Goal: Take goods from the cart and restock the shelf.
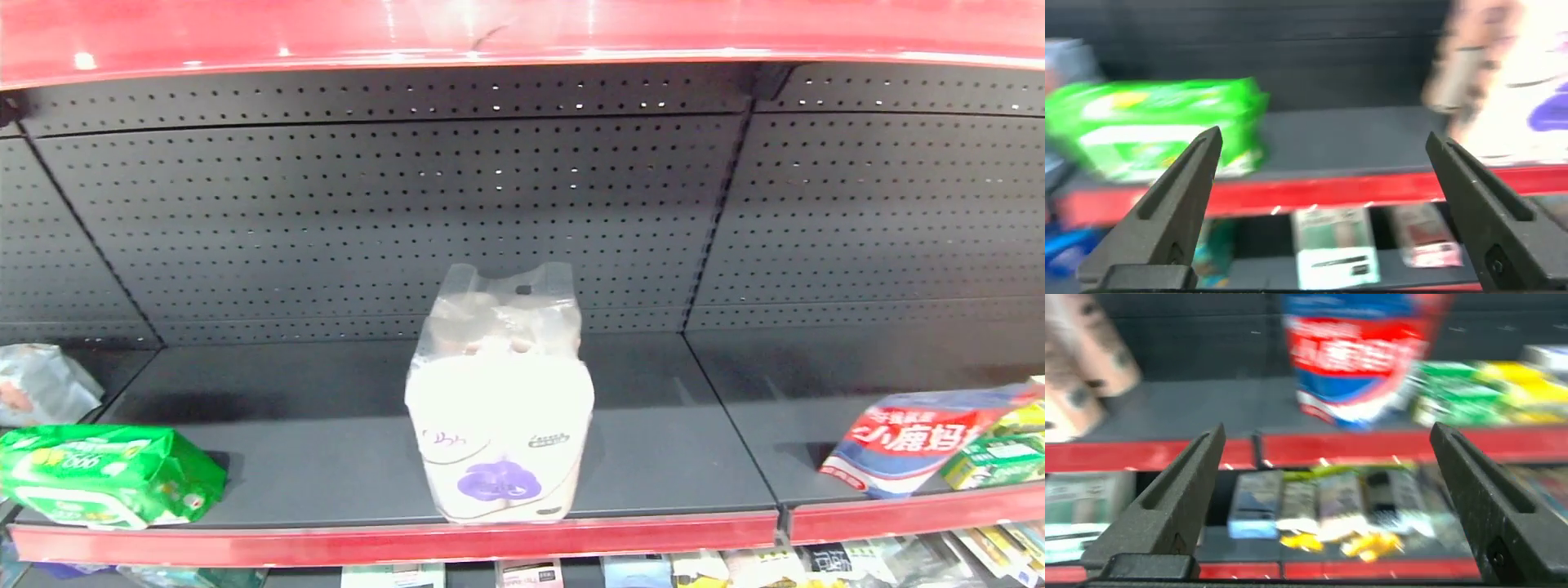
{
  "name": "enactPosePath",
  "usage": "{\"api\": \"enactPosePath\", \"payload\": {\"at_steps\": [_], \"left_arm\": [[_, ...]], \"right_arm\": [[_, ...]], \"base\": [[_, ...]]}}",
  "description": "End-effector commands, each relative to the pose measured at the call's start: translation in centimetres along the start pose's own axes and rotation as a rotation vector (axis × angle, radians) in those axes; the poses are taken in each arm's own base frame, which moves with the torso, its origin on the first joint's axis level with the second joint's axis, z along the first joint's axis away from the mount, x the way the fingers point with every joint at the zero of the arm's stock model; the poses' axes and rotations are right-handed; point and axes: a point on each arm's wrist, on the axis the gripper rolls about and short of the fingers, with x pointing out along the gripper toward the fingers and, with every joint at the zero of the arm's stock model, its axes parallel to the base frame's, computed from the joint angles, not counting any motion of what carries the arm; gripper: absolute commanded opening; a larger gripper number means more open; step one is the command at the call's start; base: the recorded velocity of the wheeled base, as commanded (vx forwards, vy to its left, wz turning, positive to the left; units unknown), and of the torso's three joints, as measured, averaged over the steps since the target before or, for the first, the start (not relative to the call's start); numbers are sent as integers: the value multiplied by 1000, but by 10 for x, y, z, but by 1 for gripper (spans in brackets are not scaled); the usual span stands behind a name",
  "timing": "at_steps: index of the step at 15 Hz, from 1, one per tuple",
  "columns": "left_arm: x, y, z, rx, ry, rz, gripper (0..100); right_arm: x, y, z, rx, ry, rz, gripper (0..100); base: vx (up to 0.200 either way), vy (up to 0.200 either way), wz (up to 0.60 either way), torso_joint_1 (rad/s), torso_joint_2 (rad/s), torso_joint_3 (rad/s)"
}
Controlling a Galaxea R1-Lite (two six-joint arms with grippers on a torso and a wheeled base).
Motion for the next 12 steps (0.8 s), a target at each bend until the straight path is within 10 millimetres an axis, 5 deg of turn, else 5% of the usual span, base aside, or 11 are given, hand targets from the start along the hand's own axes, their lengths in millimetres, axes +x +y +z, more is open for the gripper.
{"api": "enactPosePath", "payload": {"at_steps": [1,12], "left_arm": [[0,0,0,0,0,0,100],[0,0,0,0,-1,0,100]], "right_arm": [[0,0,0,0,1,0,100],[0,0,0,-6,1,-10,100]], "base": [[0,0,600,2,-2,2],[0,0,0,0,0,0]]}}
